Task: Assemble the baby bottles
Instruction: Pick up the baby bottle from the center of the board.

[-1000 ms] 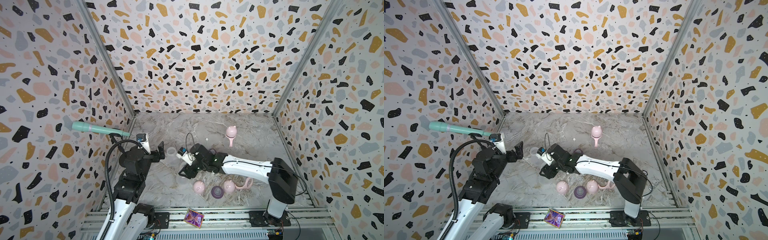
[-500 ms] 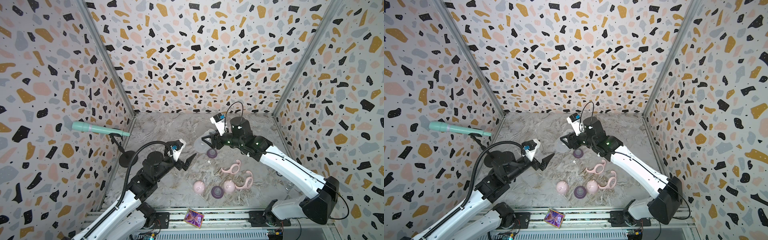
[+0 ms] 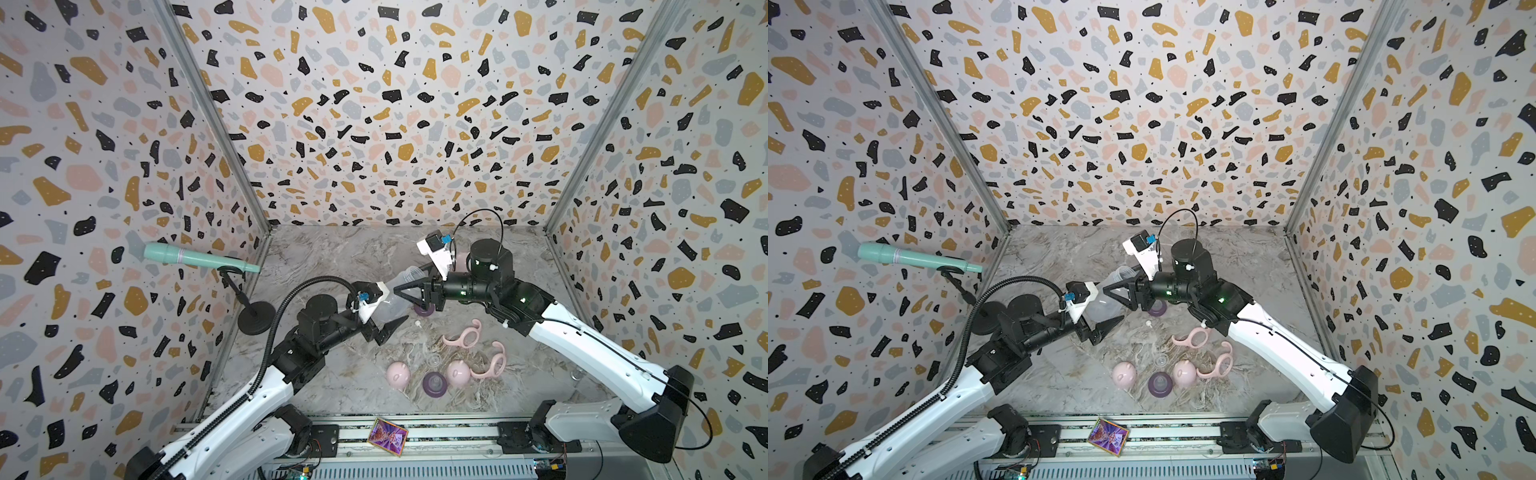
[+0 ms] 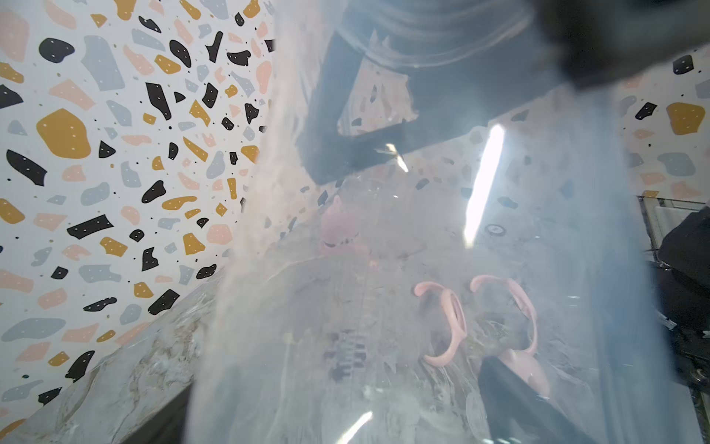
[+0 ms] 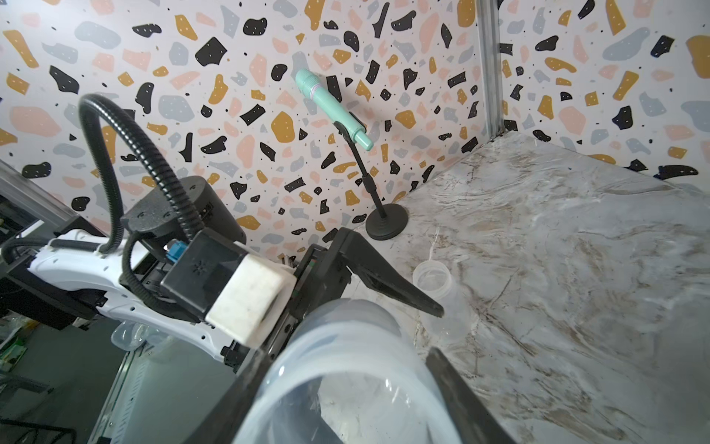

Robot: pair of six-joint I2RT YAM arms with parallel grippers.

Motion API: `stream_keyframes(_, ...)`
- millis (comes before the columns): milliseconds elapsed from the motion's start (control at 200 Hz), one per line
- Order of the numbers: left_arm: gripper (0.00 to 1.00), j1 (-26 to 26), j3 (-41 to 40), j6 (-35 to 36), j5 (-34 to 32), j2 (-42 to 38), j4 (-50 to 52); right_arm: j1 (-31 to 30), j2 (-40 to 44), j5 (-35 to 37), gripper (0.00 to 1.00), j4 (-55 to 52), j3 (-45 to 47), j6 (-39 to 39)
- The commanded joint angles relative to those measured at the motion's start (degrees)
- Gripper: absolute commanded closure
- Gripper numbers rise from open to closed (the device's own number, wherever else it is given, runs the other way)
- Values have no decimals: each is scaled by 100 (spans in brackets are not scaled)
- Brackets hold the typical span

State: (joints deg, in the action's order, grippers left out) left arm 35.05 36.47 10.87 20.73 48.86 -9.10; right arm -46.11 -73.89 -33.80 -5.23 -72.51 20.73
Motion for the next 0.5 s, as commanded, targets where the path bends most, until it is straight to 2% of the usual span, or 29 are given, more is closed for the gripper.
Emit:
stream_keyframes(0,2,21,215,-91,332,0,-346,-192,41,-480,81,459,-20,172)
stream_keyframes(205,6,19,209,-235,509,-121,-341,-345,-36,-612,81,561,71,230)
stream_keyframes(496,6,24,224,-553,738,-204,-307,-401,149,-737,81,1084,526,461)
